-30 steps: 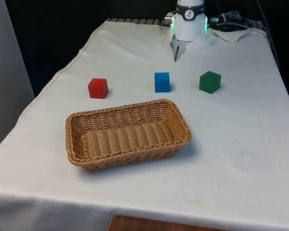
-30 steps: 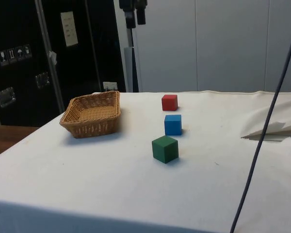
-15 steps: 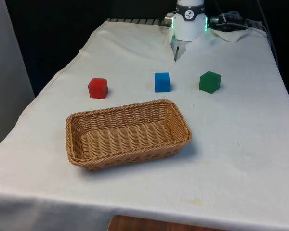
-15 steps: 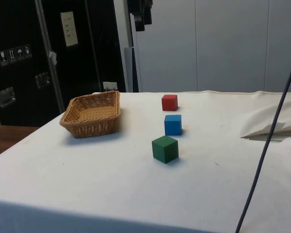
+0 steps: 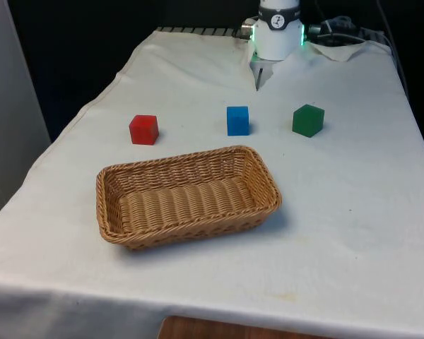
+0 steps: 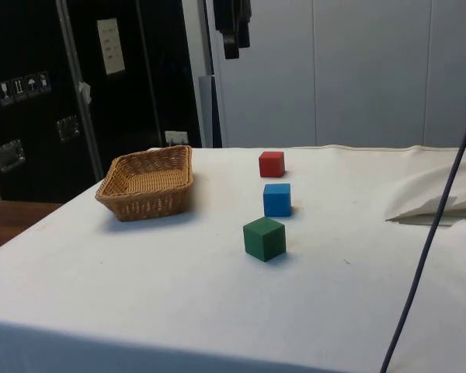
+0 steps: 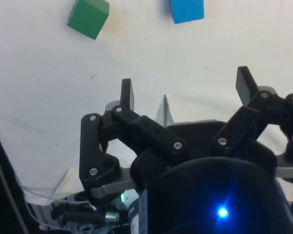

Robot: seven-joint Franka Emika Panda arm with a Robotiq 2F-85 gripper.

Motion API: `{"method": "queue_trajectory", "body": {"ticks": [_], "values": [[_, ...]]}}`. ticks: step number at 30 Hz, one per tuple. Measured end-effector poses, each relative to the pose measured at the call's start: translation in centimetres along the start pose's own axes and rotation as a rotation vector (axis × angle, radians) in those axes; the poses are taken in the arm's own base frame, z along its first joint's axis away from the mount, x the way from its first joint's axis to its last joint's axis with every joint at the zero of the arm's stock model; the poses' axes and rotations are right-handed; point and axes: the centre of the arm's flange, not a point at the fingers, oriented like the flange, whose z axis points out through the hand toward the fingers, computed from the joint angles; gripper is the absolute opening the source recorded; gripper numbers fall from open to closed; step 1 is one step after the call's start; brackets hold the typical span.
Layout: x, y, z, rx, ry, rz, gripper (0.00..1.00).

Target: Pick up the blue cube and place it into the basket.

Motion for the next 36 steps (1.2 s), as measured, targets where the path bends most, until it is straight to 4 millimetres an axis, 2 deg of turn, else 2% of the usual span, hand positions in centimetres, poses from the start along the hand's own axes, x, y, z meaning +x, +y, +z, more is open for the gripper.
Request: {"method": "queue_trajectory", "body": {"ticks": [12,26,30,36], "values": [[-1.2,0.8,3.5,0.039,-0.006,-0.007,1.00],[-3.2,1.4,8.8,0.046,0.013,-0.005,1.00],[-3.4,1.6,9.5,0.047,0.019,-0.006,1.00],[-3.4,1.7,9.4,0.047,0.018,-0.005,1.00]]}}
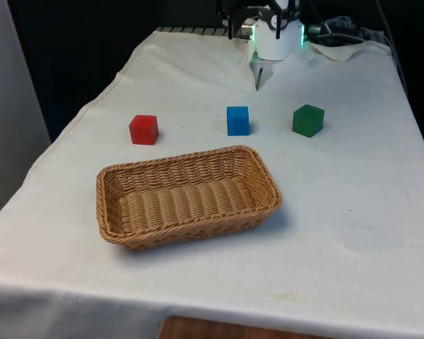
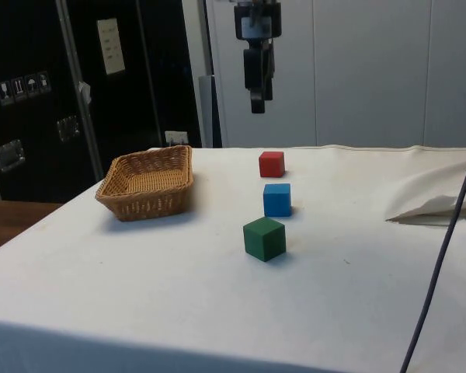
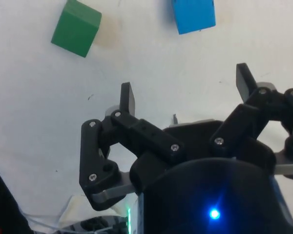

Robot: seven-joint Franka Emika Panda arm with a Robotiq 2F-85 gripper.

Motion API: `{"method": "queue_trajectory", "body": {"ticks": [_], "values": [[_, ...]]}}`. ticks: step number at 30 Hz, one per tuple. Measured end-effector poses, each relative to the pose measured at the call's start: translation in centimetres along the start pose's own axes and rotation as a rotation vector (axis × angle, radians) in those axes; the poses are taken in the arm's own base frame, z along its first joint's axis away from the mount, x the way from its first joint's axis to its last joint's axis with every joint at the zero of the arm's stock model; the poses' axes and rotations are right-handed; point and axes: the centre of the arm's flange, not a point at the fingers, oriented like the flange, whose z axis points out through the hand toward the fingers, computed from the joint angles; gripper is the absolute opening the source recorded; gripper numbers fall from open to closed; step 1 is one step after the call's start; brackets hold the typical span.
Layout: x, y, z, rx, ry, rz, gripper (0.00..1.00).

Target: Pick up the blue cube and place it into the basket.

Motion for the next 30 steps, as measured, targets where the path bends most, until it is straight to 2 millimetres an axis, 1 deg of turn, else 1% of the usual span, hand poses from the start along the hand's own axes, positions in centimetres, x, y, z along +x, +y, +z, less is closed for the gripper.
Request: {"method": "queue_trajectory", "body": {"ticks": [4,5,7,14,19,27,29,30], "values": [[-0.1,0.8,0.9,0.003,-0.012,-0.002,1.00],[-0.1,1.2,1.5,0.004,-0.017,-0.002,1.00],[-0.1,1.5,1.8,0.004,-0.018,-0.003,1.00],[-0.1,3.7,3.6,0.005,-0.026,-0.001,1.00],[-0.2,4.4,4.3,0.005,-0.032,-0.001,1.00],[-0.3,4.3,4.8,0.006,-0.040,-0.003,1.00],[-0.4,4.3,5.2,0.007,-0.046,-0.003,1.00],[-0.5,4.3,5.7,0.006,-0.045,-0.003,1.00]]}}
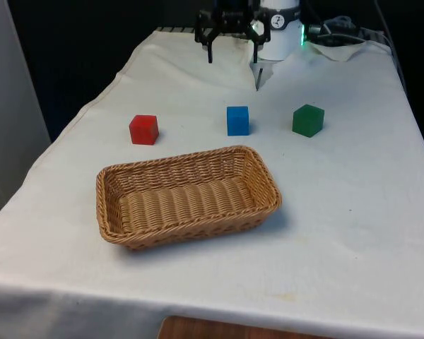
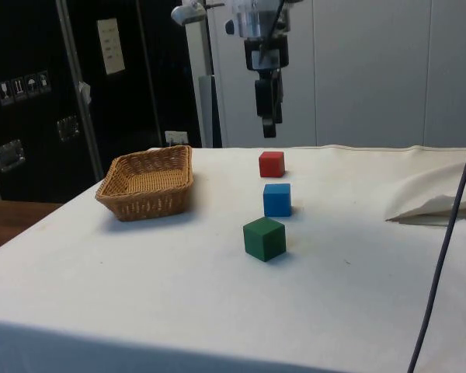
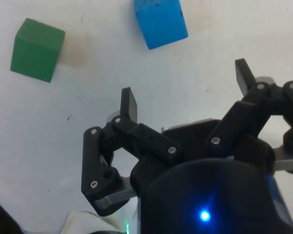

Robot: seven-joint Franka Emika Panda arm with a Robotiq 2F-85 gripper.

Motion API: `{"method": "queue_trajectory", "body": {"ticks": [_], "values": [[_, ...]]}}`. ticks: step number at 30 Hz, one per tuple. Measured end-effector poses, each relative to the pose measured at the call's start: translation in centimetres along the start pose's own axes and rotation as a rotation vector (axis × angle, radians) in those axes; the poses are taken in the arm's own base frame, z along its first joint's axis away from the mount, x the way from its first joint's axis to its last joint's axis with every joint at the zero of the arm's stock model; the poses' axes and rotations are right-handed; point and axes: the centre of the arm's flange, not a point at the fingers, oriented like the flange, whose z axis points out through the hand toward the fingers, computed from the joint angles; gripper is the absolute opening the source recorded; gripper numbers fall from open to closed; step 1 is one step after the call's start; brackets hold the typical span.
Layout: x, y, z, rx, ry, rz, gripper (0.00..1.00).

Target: Pick up the blue cube and place it into the basket.

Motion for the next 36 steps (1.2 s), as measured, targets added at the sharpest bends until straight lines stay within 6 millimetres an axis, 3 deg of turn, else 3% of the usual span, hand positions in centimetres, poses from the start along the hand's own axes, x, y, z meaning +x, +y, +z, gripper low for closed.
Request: {"method": "queue_trajectory", "body": {"ticks": [23,36], "values": [[0.3,-0.2,6.2,-0.029,0.041,0.004,1.00],[0.2,-0.2,7.4,-0.031,0.040,0.009,1.00]]}}
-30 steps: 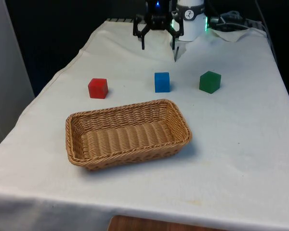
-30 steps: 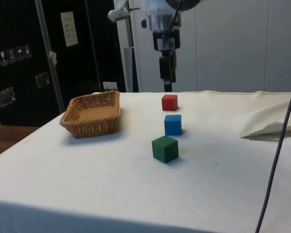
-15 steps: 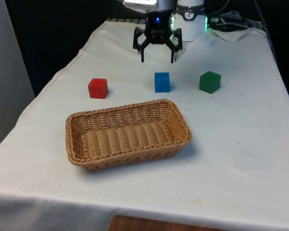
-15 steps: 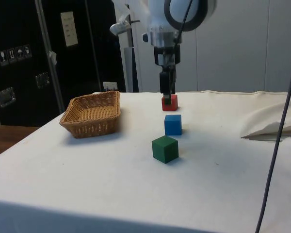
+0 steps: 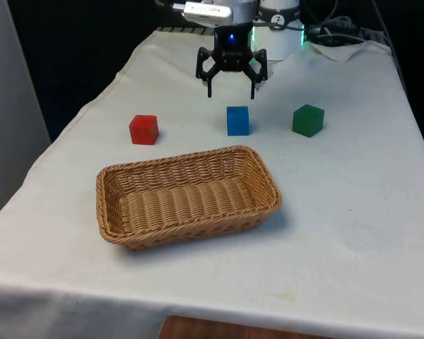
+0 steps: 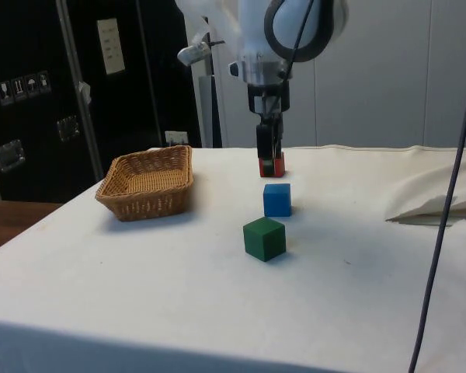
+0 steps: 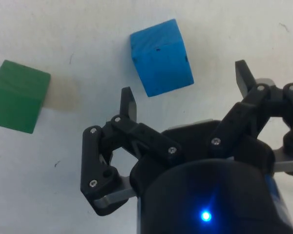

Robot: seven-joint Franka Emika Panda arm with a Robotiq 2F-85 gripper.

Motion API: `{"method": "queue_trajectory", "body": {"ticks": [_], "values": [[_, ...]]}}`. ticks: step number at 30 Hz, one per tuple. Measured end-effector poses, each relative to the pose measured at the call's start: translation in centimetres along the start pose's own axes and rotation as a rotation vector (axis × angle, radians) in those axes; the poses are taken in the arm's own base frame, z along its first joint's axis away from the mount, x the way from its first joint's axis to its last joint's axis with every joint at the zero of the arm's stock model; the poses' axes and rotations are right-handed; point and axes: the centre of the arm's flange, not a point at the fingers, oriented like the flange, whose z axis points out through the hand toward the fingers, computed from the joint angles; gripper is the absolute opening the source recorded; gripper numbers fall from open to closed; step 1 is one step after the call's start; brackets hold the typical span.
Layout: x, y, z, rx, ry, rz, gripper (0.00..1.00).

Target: Pick up the blue cube and place it into the basket.

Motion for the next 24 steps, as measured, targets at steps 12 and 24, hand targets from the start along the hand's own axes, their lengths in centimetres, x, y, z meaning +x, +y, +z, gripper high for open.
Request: {"method": "queue_trajectory", "body": {"ticks": [12,24], "values": [[-0.1,-0.7,1.2,0.014,-0.012,0.003,1.00],[-0.2,-1.7,2.7,0.043,-0.034,0.009,1.00]]}}
